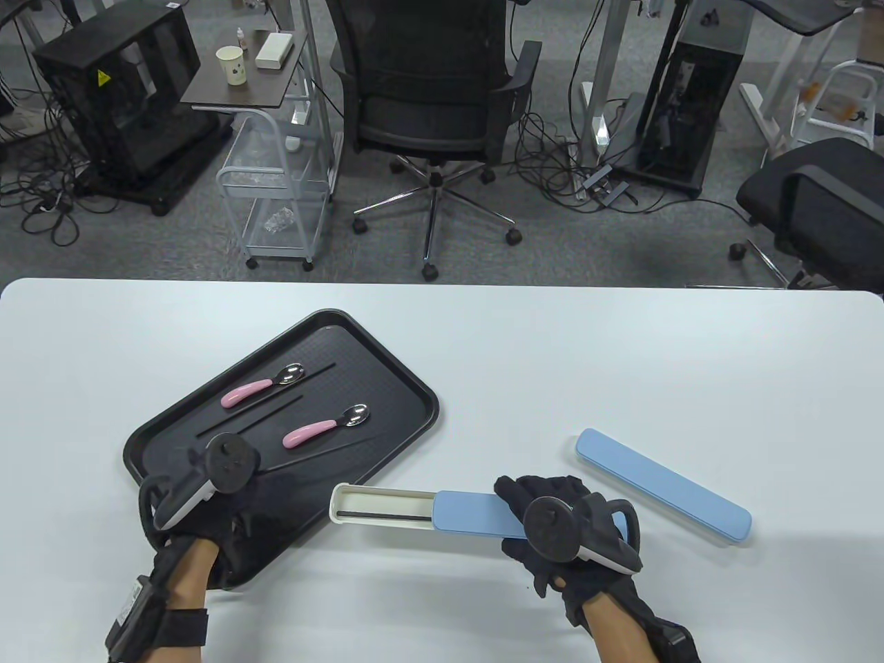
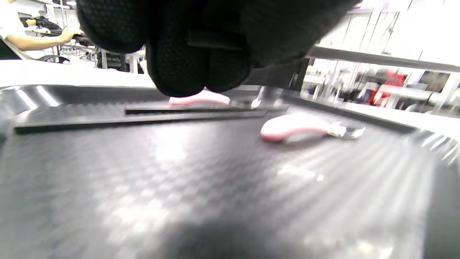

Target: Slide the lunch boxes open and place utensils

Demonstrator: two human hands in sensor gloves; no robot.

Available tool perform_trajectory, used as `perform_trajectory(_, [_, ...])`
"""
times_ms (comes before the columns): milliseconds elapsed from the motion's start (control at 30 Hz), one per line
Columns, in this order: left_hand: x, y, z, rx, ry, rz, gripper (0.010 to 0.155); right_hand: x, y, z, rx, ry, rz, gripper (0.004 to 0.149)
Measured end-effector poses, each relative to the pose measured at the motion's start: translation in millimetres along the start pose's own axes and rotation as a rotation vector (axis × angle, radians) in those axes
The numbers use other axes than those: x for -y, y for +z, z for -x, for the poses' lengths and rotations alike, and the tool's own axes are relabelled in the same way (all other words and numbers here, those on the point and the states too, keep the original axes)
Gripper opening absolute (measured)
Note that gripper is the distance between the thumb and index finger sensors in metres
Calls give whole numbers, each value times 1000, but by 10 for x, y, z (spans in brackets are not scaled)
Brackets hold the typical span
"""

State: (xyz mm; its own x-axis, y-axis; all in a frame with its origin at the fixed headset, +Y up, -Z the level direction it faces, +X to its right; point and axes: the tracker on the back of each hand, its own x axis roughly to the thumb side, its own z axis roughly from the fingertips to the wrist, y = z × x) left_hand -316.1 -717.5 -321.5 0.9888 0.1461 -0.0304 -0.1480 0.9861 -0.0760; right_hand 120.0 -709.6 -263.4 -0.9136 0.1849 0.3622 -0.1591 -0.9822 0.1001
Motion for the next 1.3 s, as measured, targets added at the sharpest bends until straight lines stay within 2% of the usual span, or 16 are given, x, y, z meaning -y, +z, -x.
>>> perform_trajectory(100, [-190,138,-5,61,98,-91,44,-1,-2,6,-4,1,-4,77])
perform_trajectory(200, [-373,303,-61,127,114,-150,44,5,-2,18,-10,-2,-4,77])
perform_trajectory(367, [-488,478,-201,235,92,-153,43,16,1,44,-19,-7,1,77])
perform_trajectory(700, [-328,471,-479,249,-101,-73,42,41,15,51,-16,-13,18,77])
perform_trajectory(900, [-231,555,-837,420,-122,-98,44,31,12,29,-3,-14,18,77])
perform_trajectory(1300, [7,742,-1395,592,-272,-173,46,-18,11,-49,26,-16,6,77])
